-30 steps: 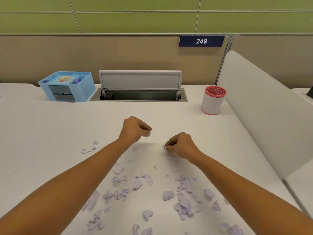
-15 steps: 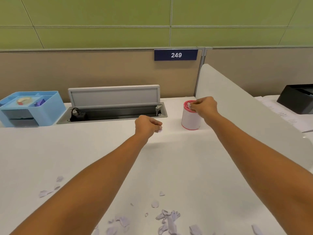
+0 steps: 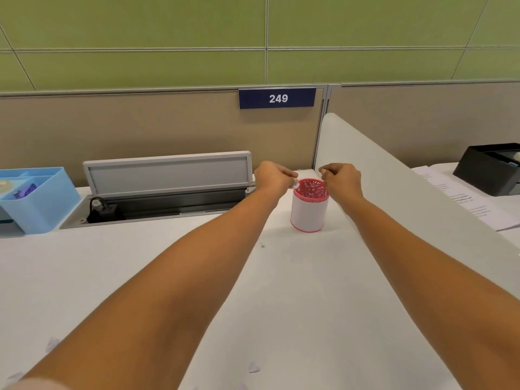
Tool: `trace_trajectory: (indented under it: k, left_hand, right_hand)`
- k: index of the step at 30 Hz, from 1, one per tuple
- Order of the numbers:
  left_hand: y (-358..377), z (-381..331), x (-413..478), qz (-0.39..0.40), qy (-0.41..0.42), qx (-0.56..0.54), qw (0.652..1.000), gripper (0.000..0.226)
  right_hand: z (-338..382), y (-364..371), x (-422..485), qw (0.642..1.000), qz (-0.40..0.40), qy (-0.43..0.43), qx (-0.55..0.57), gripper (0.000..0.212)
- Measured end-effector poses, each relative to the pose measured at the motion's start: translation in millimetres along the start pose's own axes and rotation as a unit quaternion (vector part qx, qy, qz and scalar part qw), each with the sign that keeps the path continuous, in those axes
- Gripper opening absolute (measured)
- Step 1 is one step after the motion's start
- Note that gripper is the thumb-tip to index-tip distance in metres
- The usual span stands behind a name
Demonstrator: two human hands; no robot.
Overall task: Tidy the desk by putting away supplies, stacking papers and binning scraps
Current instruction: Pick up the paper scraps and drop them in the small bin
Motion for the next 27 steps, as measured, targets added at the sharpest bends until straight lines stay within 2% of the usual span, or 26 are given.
trace_trajectory:
  k: [5,9,15,18,21,24,27]
  left_hand:
    - [36,-9,15,0.042,-0.002,0.053,0.998,0.018]
    - [45,-5,19,0.052,-0.02,0.082,0.995,0.019]
    - [23,-5,15,0.043,0.001,0.022,0.999,0.02]
    - [-10,-3,3,0.045,0.023,0.003,0.999,0.016]
    - [-59,19,-13,0.022,0.008,0.022,0.999,0.014]
    - [-110,53,-29,-0.009,-0.018,0.098,0.995,0.015]
    - [-152,84,-43,-0.027,-0.044,0.184,0.982,0.017]
  right_hand:
    - [-15,-6,-9,0.996,-0.065,-0.016,0.055,0.024]
    - [-25,-7,-16,0.994,-0.085,-0.032,0.066,0.024]
    - [-25,-3,-37,0.993,-0.074,-0.071,0.059,0.022]
    - [-22,13,-57,0.995,-0.022,-0.094,0.025,0.021]
    - [-19,41,-77,0.987,0.085,-0.131,-0.036,0.02]
    - [-13,73,-99,0.96,0.201,-0.164,-0.107,0.025]
    - [-11,102,-115,0.92,0.282,-0.196,-0.19,0.035]
Point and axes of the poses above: each hand's wrist, its own x-axis towards the middle knuckle, its own y-axis out of the palm, z = x × y, the point moved 5 cm from there along x, towards the middle knuckle, and after that the axes turned 9 degrees about -x, right-handed, at the moved point
